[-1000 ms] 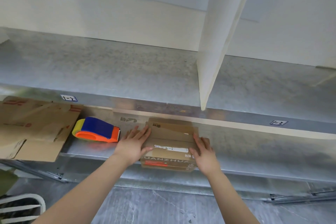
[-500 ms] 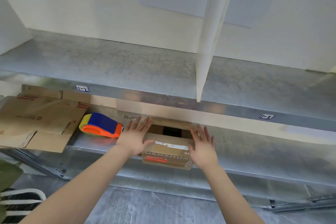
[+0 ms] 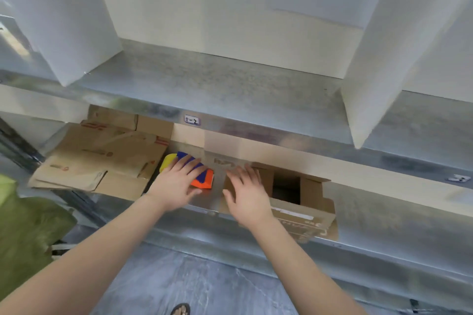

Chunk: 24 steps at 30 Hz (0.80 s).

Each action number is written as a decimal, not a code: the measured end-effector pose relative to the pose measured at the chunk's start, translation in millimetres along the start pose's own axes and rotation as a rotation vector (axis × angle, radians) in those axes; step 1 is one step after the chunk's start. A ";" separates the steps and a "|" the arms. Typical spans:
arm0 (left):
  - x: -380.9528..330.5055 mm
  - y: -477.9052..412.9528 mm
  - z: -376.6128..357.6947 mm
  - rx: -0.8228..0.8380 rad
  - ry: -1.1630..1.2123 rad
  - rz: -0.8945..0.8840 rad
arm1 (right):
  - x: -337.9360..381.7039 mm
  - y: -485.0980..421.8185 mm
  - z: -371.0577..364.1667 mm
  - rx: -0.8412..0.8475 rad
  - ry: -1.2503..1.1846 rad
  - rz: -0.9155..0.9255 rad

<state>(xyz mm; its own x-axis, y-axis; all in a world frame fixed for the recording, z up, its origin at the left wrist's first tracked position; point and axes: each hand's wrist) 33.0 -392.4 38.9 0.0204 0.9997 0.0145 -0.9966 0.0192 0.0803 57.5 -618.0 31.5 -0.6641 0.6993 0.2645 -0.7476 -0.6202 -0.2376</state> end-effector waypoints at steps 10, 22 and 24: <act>68.7 -62.3 -16.6 0.046 0.068 -0.142 | 23.0 -44.7 -82.6 0.215 -0.119 -0.274; 80.3 -97.0 -43.0 0.260 0.254 -0.142 | 5.2 -48.6 -109.8 0.322 -0.101 -0.487; 80.1 -97.3 -44.0 0.288 0.288 -0.129 | 5.7 -48.5 -110.7 0.314 -0.119 -0.496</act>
<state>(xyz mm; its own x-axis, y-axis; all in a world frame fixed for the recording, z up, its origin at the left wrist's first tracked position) 128.1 -313.5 -11.6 0.0799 0.9538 -0.2895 -0.9234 0.1802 0.3389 90.2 -544.6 -59.0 -0.2173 0.8989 0.3805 -0.9215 -0.3175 0.2238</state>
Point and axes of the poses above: each hand's wrist, its own y-axis away from the middle knuckle, its own z-axis out of the back of the hand, x = y × z, and after that the axes turned 11 degrees about z, right-handed
